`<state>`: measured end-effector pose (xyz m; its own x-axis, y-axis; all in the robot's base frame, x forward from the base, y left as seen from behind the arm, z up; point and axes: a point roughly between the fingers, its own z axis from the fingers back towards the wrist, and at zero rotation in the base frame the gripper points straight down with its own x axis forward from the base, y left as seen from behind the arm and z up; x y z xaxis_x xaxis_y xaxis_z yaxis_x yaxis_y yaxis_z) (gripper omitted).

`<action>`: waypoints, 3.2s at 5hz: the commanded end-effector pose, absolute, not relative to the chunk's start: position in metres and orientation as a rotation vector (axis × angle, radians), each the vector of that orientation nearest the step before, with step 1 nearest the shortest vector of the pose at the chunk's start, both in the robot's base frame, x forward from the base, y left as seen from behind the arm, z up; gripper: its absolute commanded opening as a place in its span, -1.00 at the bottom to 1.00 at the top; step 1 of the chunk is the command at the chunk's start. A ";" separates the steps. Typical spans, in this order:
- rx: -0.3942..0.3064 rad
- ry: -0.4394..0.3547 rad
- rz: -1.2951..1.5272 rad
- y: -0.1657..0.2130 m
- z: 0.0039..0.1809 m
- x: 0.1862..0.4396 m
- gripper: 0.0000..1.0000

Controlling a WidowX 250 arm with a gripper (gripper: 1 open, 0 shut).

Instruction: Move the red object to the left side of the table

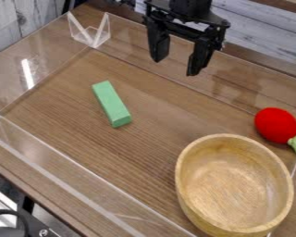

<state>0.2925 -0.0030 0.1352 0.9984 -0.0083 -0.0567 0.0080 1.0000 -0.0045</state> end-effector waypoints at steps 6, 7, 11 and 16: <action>-0.070 0.020 0.113 -0.156 0.114 0.297 1.00; -0.081 0.018 0.143 -0.155 0.107 0.300 1.00; -0.157 -0.020 0.341 -0.152 0.067 0.330 1.00; -0.169 -0.085 0.503 -0.125 0.050 0.372 1.00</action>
<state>0.3598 -0.1261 0.0306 0.8754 0.4834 -0.0047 -0.4791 0.8663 -0.1417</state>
